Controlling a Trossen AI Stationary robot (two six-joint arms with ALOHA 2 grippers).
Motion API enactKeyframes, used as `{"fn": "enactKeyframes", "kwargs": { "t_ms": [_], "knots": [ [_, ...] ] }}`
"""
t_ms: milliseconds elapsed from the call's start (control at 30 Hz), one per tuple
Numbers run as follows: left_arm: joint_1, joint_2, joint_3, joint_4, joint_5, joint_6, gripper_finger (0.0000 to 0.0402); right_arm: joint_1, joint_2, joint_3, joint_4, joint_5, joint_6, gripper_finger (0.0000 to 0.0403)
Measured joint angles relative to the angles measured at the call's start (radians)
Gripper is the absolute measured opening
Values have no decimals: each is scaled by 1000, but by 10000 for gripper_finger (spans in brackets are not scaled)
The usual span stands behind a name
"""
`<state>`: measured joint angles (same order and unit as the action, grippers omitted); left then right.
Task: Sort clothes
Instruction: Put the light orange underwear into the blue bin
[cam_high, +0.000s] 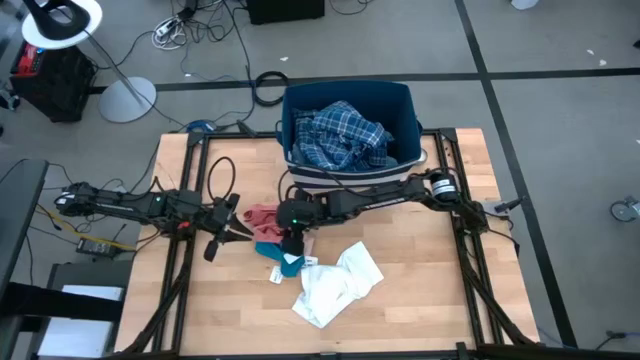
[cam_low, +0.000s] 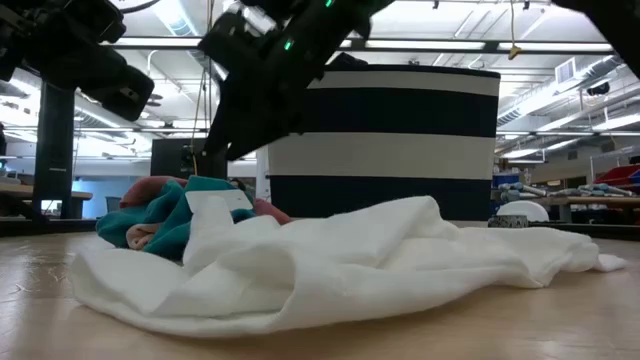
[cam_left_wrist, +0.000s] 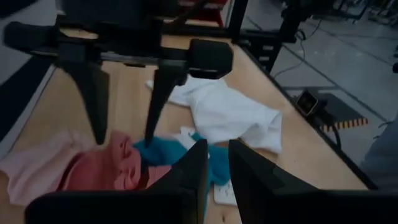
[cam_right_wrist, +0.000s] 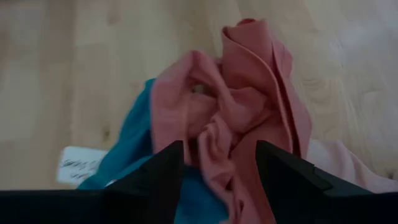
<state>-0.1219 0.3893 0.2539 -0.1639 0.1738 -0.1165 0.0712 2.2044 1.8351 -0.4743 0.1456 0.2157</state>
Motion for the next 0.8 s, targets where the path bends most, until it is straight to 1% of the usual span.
{"fn": "enactKeyframes", "kwargs": {
  "t_ms": [233, 367, 533, 667, 733, 800],
  "knots": [
    [0, 0, 0, -14, 0, 43, 69, -46, 84, 37, 0, -10, 26, 191],
    [0, 2, 0, -14, 0, 59, 69, -67, 96, 37, 5, -4, 26, 187],
    [0, 2, 0, -14, 0, 58, 69, -89, 102, 34, -33, 8, 11, 173],
    [0, 2, 1, -14, 0, 57, 69, -101, 102, 9, -54, 26, -30, 150],
    [0, 2, 1, -14, 0, 56, 69, -105, 102, 6, -65, 12, -34, 129],
    [0, 2, 1, -13, 0, 51, 69, -105, 101, -8, -82, -9, -33, 99]
  ]
}}
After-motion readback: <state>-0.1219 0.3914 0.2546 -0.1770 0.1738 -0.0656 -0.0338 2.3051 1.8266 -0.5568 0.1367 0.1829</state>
